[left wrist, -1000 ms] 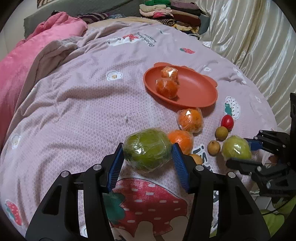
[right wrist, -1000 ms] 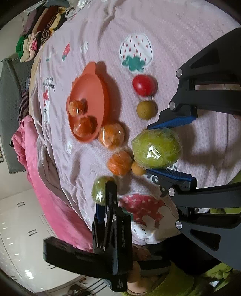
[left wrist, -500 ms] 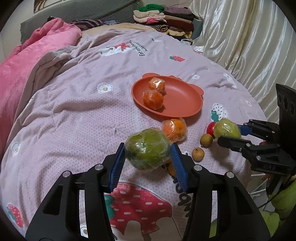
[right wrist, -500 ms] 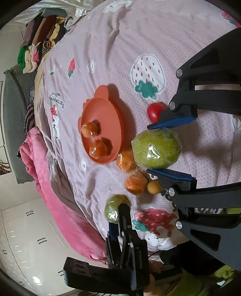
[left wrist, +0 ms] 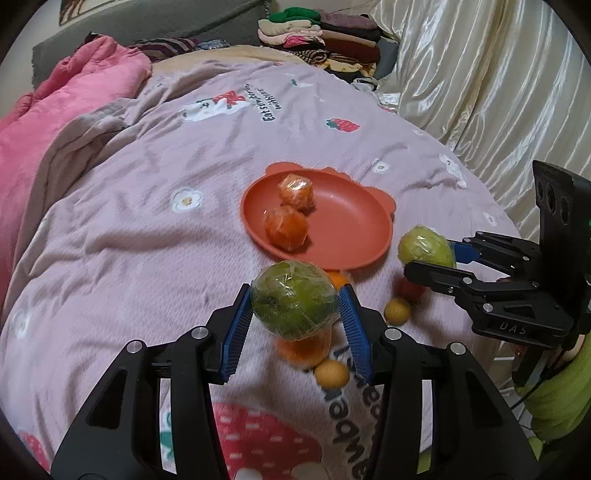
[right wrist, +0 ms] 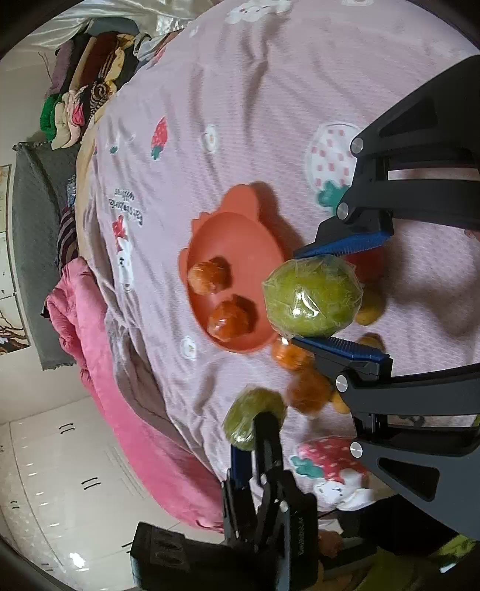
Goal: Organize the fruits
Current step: 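Carry both bagged green fruits up and over to the orange plate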
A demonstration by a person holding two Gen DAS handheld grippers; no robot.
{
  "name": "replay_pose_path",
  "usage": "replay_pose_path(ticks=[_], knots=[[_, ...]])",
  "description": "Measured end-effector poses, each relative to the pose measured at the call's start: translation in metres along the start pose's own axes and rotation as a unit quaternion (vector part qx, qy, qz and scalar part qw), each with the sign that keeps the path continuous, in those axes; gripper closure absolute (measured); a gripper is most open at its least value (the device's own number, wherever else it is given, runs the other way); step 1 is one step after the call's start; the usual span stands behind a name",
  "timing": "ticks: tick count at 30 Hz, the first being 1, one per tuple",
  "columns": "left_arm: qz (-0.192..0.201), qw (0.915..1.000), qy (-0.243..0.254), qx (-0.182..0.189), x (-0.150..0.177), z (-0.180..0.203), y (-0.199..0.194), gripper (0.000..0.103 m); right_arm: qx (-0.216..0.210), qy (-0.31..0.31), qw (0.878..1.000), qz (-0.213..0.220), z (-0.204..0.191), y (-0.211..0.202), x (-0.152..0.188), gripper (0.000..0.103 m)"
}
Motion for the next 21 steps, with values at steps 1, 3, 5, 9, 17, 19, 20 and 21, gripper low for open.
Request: replay_pose_path(ticks=[1,3,5,9,17,19,20,21], knots=[[-0.001,1.0000,0.000,-0.001,-0.004,0.000,0.003,0.063,0.001,0.001,1.000,0.003,0.003,0.001,-0.004,0.064],[-0.004,1.0000,0.003,-0.001,-0.010,0.000,0.010,0.063,0.001,0.003,1.000,0.008,0.006,0.002,-0.011,0.064],[-0.007,1.0000,0.004,0.000,-0.017,0.001,0.018,0.063,0.001,0.005,1.000,0.014,0.011,0.003,-0.017,0.064],[-0.012,0.9999,0.005,0.009,-0.025,0.006,0.033,0.063,0.009,0.008,1.000,0.016,0.023,0.006,-0.024,0.064],[-0.027,0.9994,0.008,0.022,-0.031,0.015,0.060,0.063,0.016,0.002,1.000,0.015,0.041,0.014,-0.039,0.064],[-0.032,0.9992,0.006,0.021,-0.030,0.014,0.066,0.063,0.017,-0.002,1.000,0.013,0.042,0.018,-0.043,0.064],[-0.033,0.9992,0.006,0.022,-0.030,0.014,0.067,0.063,0.015,-0.006,1.000,0.012,0.042,0.020,-0.044,0.064],[-0.033,0.9992,0.005,0.022,-0.029,0.013,0.068,0.063,0.014,-0.009,1.000,0.010,0.041,0.022,-0.045,0.064]])
Point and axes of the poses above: each gripper's, at about its wrist camera, not at the fingertips, and y roughly the way its jaws point, z to its right, x to its underside, the point moved 10 cm from there along y, roughly the way its jaws point, and after that the axes turned 6 degrees about x, right-handed, at the moved point
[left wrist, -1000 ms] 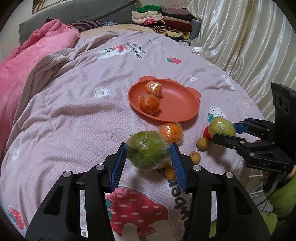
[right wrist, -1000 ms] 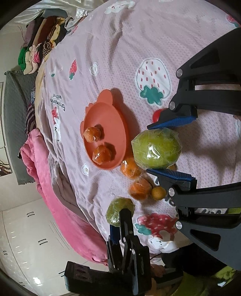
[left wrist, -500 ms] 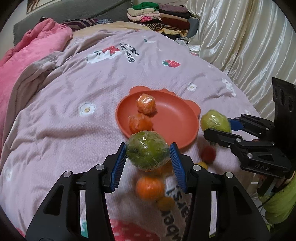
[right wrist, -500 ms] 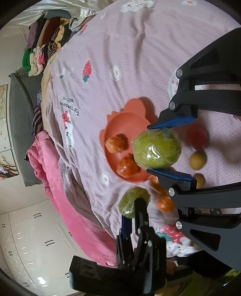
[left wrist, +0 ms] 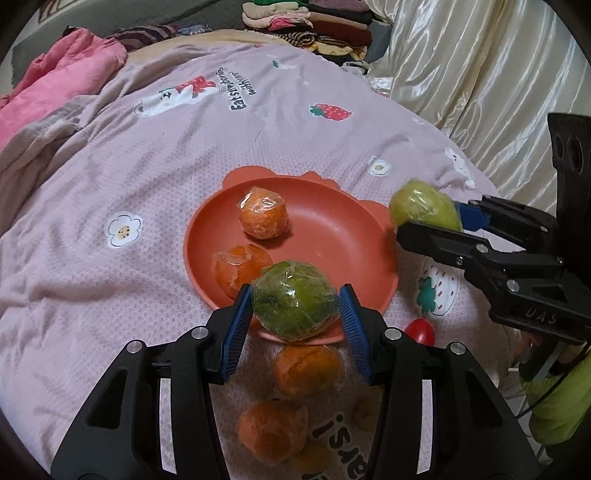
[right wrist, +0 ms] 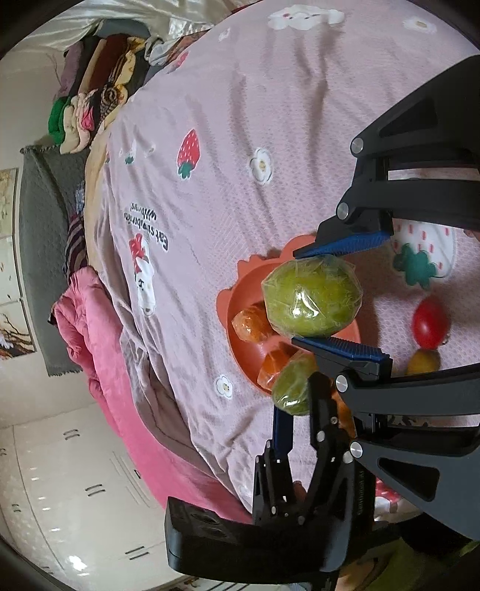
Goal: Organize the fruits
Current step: 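Carry both bagged green fruits up and over to the orange plate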
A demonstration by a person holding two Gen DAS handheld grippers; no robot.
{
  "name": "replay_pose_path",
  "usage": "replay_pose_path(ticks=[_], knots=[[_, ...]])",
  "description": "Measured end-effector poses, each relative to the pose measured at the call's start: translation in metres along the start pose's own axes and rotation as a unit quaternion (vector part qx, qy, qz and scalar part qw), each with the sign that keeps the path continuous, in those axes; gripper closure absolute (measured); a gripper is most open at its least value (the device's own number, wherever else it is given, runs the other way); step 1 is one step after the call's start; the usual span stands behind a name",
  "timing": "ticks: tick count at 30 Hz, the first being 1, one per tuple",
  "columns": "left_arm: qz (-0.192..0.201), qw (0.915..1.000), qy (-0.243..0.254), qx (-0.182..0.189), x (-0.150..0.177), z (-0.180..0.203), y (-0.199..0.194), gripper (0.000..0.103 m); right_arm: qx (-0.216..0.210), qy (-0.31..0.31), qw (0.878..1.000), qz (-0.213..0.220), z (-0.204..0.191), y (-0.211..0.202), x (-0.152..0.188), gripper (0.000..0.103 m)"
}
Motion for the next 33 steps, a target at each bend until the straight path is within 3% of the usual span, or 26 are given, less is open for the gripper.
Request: replay_pose_path(ticks=[33], knots=[[0.013,0.9996,-0.014,0.021,0.007,-0.009,-0.006,0.063,0.007,-0.070,0.995,-0.067,-0.019,0.052,0.000,0.064]])
Point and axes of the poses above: each gripper's, at about its wrist camera, not at the fingertips, and y roughly the way its jaws point, z to its right, x to its underside, the point moved 10 cm from there along y, roughly the way its jaws point, and after that the axes turned 6 degrees about x, right-handed, at the moved point
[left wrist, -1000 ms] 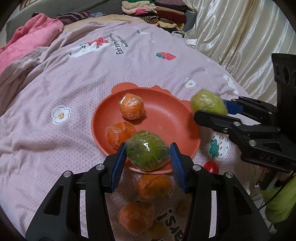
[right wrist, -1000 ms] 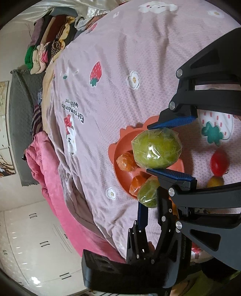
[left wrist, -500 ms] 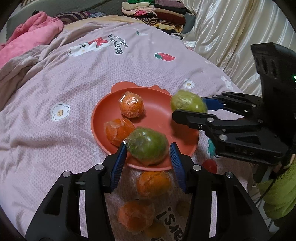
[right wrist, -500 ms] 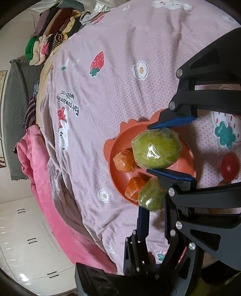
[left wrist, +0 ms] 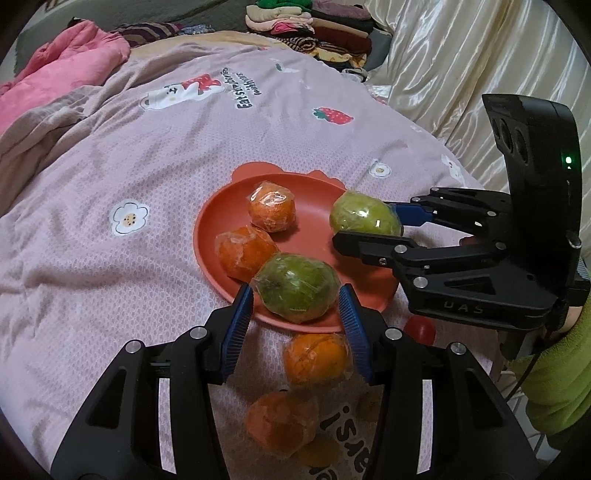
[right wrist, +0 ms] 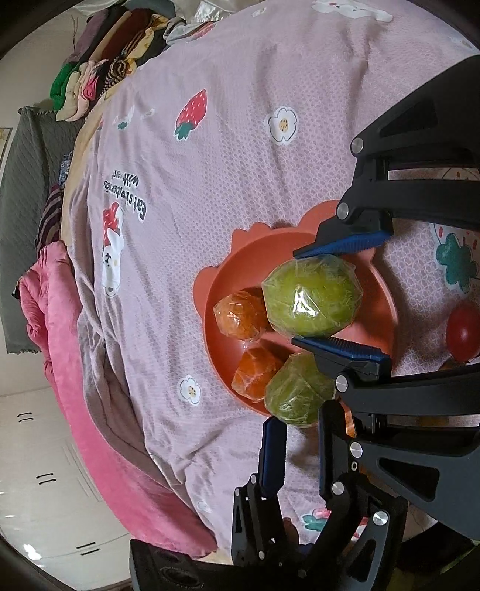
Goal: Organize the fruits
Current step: 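Carry both bagged green fruits up and over to the orange plate, then lower both green fruits into the plate and open both tools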
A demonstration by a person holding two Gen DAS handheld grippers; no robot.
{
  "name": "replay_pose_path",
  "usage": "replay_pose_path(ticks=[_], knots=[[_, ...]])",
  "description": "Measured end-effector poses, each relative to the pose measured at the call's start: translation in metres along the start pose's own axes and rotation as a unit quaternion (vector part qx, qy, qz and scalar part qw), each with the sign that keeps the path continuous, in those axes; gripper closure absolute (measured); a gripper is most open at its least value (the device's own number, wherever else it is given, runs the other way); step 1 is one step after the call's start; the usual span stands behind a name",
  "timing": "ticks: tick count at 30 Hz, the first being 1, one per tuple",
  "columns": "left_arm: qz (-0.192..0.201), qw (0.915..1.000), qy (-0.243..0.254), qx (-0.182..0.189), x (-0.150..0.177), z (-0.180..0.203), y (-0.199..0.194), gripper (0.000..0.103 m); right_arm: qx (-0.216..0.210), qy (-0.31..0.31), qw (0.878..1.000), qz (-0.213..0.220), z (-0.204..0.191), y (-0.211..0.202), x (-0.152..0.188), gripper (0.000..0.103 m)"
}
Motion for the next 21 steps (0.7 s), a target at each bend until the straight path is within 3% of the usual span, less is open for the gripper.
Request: replay_pose_path(ticks=[12,21], knots=[[-0.001,1.0000,-0.007,-0.001,0.001,-0.005,0.000,0.063,0.007,-0.014,1.000,-0.014,-0.003,0.005,0.006,0.063],[0.004,1.0000,-0.008,-0.002,0.000,-0.004,-0.003,0.063,0.014,-0.003,1.000,0.000,0.002,-0.008,0.001,0.058]])
Point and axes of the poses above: each gripper's, at about its wrist camera, not at the fingertips, and y roughly the way its jaws point, z to its right, x to its underside, the point moved 10 cm from there along y, roughly the way its jaws point, and after that the axes turned 6 degrees about x, right-handed, at the moved point
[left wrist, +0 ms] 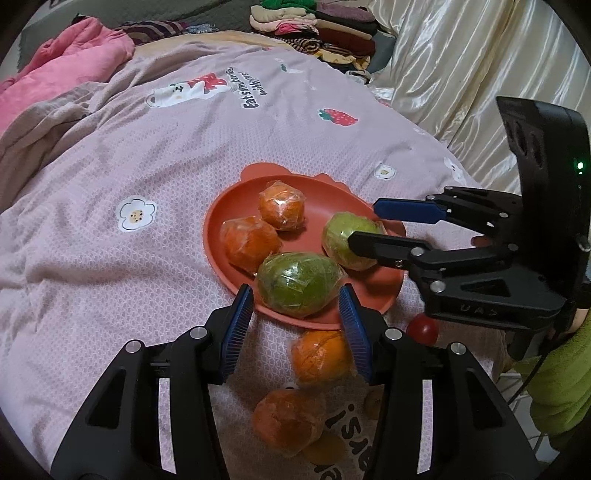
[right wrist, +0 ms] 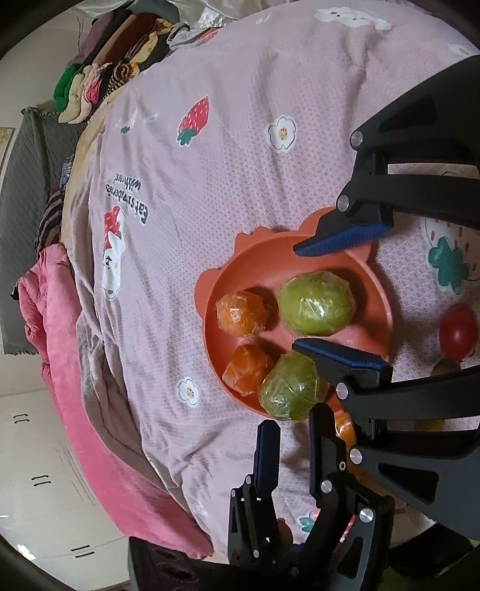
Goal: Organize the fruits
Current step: 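Lower both green fruits into the plate and open both tools, then withdraw both open tools from the plate back toward the loose fruits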
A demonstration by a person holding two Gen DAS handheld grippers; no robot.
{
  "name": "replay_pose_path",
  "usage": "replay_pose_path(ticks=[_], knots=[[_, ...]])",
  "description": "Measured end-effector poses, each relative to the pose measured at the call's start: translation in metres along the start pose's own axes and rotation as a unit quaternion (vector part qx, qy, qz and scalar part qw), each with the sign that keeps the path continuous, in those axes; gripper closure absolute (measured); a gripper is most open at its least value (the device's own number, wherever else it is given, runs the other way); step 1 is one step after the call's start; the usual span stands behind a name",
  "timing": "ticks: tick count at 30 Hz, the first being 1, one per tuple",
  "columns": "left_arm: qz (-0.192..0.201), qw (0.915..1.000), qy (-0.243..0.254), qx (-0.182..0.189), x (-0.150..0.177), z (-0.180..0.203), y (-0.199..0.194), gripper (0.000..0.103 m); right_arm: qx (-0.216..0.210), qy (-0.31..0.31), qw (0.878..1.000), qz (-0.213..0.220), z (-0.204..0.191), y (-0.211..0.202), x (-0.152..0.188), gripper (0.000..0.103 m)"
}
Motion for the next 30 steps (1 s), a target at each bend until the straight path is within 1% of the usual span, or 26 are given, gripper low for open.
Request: replay_pose_path(ticks=[2,3,13,15,18,21,22,25,30], knots=[[0.001,1.0000,0.001,0.001,0.000,0.001,-0.002,0.063,0.000,0.005,1.000,0.004,0.002,-0.005,-0.001,0.056],[0.002,1.0000,0.001,0.001,-0.001,0.001,-0.002,0.063,0.000,0.006,1.000,0.006,0.002,-0.007,-0.001,0.053],[0.004,0.9999,0.005,-0.009,-0.003,0.001,-0.007,0.063,0.006,0.019,1.000,0.020,0.010,-0.021,-0.004,0.046],[0.005,0.9999,0.005,-0.010,-0.003,0.001,-0.008,0.063,0.007,0.021,1.000,0.022,0.011,-0.023,-0.004,0.042],[0.006,0.9999,0.006,-0.013,-0.004,0.002,-0.010,0.063,0.007,0.027,0.999,0.025,0.013,-0.025,-0.005,0.039],[0.007,0.9998,0.007,-0.017,-0.005,0.001,-0.012,0.059,0.007,0.032,0.999,0.028,0.014,-0.027,-0.004,0.035],[0.008,0.9997,0.006,-0.020,-0.005,0.000,-0.013,0.055,0.007,0.033,0.999,0.028,0.013,-0.027,-0.004,0.034],[0.011,0.9996,0.006,-0.025,-0.006,-0.001,-0.017,0.054,0.007,0.038,0.999,0.033,0.014,-0.031,-0.004,0.031],[0.018,0.9993,0.003,-0.032,-0.008,-0.004,-0.023,0.048,0.011,0.044,0.998,0.037,0.017,-0.037,-0.004,0.027]])
Point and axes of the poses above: each gripper's, at about its wrist camera, not at the fingertips, and y roughly the way its jaws point, z to its right, x to its underside, the point moved 10 cm from there along y, roughly the way its jaws point, and after that the axes turned 6 degrees about x, right-handed, at the moved point
